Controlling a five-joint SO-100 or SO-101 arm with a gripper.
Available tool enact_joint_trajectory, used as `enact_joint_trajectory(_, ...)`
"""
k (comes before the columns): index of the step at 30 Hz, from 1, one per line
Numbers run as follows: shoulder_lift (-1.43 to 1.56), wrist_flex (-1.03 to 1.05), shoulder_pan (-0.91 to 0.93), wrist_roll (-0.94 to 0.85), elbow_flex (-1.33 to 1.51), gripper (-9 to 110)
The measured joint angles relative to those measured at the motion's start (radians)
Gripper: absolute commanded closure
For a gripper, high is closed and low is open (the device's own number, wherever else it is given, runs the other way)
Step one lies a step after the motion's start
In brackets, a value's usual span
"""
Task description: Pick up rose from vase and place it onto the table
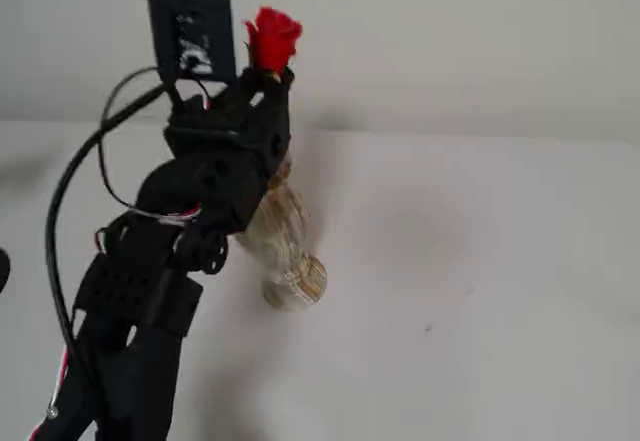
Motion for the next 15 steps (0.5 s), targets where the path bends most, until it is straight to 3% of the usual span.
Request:
enact_joint_trajectory(9, -0.083, 0.216, 0.176, -0.031, -0.449, 101)
enact_joint_trajectory(15, -0.089, 0.290, 0.318, -0.077, -0.592, 101)
